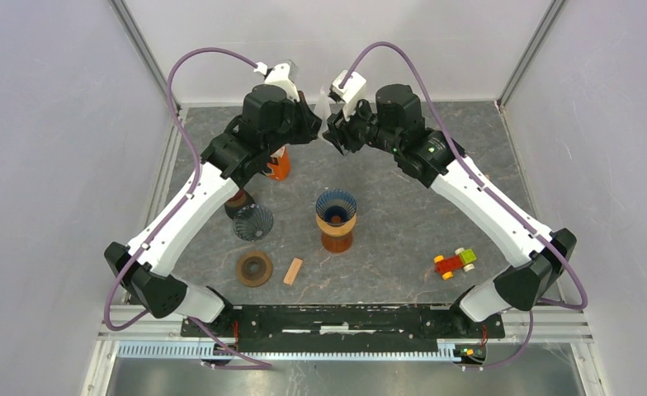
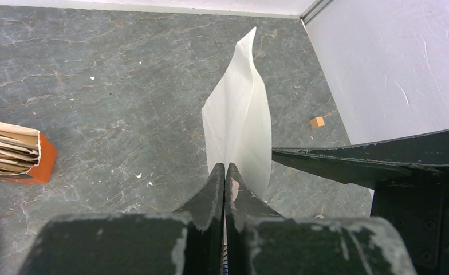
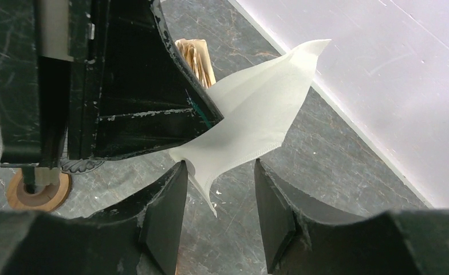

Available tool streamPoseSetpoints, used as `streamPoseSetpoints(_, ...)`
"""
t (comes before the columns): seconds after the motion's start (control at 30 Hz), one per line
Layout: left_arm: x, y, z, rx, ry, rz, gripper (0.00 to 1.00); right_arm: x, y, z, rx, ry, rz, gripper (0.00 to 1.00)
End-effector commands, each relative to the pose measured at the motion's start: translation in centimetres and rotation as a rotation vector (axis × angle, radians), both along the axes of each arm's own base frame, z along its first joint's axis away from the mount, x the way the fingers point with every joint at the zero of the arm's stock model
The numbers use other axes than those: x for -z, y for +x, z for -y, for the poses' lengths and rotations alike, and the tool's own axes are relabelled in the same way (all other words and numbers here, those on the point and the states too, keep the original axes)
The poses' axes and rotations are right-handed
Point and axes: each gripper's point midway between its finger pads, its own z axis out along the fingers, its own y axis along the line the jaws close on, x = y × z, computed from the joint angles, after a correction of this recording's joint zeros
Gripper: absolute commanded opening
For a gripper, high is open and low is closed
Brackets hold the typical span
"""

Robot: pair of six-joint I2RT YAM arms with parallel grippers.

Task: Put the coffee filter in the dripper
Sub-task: Place the coffee filter in the coffee dripper.

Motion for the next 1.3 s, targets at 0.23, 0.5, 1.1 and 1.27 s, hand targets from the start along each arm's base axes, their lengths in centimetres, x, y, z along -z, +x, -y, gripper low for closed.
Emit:
streamPoseSetpoints(0.23, -2.6, -0.1, -0.1, 0.019, -0.021, 0.111, 0.02, -4.1, 0.0, 2.2, 0.003, 0.121, 0.024, 0.54)
streamPoseSetpoints(0.5, -1.6, 0.1, 0.1, 0.044, 0.017, 0.141, 0.02, -5.4, 0.2, 2.0, -0.038, 0.240, -0.060, 0.59)
streamPoseSetpoints(1.1, -0.3, 0.5, 1.0, 0.041, -0.021, 0.085, 0.02, 0.3, -0.5, 0.6, -0.042, 0.164, -0.130, 0.69)
streamPoseSetpoints(1.27, 0.0, 0.7, 1.0, 0.032, -0.020, 0.076, 0.02, 0.3, -0.6, 0.3, -0.050, 0.151, -0.122, 0.70)
